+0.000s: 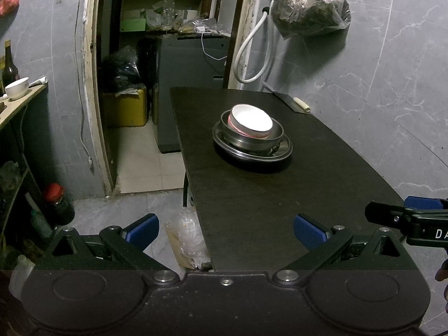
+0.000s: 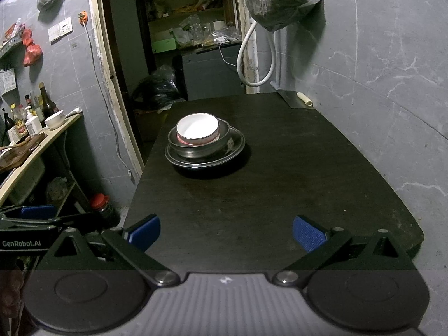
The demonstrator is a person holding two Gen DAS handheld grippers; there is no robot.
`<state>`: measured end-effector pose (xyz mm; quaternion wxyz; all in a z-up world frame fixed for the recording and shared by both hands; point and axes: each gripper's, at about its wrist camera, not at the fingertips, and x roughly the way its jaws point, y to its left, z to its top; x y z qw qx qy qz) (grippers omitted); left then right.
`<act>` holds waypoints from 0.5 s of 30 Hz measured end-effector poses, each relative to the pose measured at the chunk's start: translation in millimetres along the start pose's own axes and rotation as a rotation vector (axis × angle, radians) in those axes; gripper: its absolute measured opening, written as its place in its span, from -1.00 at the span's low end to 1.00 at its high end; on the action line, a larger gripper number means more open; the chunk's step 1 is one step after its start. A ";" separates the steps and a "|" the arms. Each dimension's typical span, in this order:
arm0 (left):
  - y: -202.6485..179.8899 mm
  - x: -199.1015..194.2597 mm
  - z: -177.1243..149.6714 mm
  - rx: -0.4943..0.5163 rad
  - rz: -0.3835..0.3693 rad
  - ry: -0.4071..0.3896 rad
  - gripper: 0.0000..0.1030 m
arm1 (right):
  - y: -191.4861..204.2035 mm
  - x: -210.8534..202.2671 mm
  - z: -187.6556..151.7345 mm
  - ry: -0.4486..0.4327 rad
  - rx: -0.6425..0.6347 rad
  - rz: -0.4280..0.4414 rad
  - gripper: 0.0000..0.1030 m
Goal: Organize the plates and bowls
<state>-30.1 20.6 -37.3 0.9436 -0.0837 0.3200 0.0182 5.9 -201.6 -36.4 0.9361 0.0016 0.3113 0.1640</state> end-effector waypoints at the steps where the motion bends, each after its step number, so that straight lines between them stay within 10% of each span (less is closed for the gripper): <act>1: -0.1 0.0 -0.1 0.000 0.000 0.000 0.98 | 0.0 -0.1 0.0 0.000 0.000 0.000 1.00; 15: 0.2 -0.1 0.8 0.001 0.001 0.002 0.98 | -3.1 0.7 -0.4 0.002 0.003 0.003 1.00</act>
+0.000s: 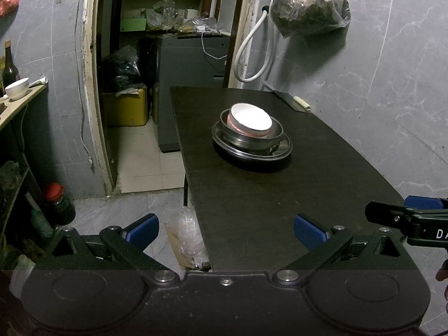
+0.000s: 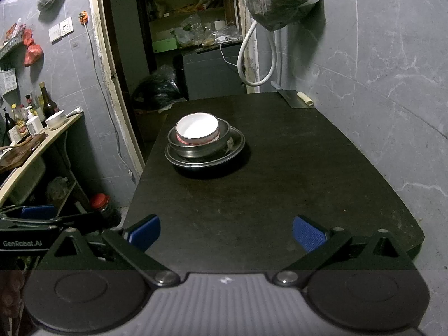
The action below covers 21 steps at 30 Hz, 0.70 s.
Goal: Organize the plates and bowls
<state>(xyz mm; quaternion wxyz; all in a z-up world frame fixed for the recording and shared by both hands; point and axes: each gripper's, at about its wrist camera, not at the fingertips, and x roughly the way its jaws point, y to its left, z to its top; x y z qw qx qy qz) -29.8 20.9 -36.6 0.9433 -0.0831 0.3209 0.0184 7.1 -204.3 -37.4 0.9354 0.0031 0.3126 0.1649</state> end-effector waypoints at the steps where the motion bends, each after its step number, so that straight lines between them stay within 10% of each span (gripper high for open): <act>1: 0.3 0.0 -0.1 0.000 -0.001 0.001 0.98 | -0.6 0.0 -0.1 0.002 0.002 0.001 1.00; 21: -4.2 -1.3 1.2 -0.002 -0.022 0.023 0.98 | -9.1 -2.9 -3.0 0.006 0.016 -0.003 1.00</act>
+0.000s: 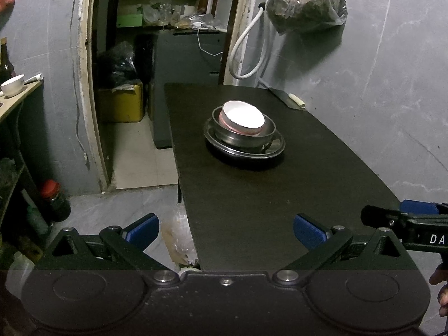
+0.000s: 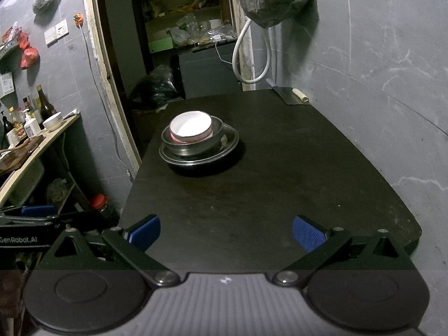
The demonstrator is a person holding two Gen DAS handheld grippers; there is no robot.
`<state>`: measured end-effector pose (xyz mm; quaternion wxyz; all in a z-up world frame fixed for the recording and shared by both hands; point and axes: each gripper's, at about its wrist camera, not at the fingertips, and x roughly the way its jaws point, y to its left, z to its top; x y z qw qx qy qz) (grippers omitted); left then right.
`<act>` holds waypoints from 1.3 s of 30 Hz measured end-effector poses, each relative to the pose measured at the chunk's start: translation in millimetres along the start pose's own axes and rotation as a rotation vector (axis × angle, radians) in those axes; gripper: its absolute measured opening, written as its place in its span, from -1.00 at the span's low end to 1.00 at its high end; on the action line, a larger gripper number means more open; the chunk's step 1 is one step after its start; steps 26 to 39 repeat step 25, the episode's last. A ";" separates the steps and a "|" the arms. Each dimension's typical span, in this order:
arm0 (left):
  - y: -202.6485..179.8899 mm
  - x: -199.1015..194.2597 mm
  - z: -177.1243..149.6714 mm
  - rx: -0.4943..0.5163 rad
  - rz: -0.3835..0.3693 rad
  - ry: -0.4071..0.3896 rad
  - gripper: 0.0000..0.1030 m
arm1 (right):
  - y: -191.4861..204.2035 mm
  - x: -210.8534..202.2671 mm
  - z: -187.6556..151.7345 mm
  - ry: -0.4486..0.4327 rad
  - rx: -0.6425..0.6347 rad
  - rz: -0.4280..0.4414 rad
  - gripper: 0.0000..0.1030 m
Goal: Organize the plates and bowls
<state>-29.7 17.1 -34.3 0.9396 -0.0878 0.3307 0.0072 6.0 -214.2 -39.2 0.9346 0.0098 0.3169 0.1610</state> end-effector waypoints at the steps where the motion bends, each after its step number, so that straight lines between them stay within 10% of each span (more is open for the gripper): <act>1: -0.5 0.5 0.1 0.002 -0.001 0.001 0.98 | -0.5 -0.4 -0.3 0.001 0.001 0.000 1.00; 39: -13.7 18.4 7.4 0.038 -0.005 0.038 0.98 | -19.3 6.4 0.8 0.021 0.038 -0.016 1.00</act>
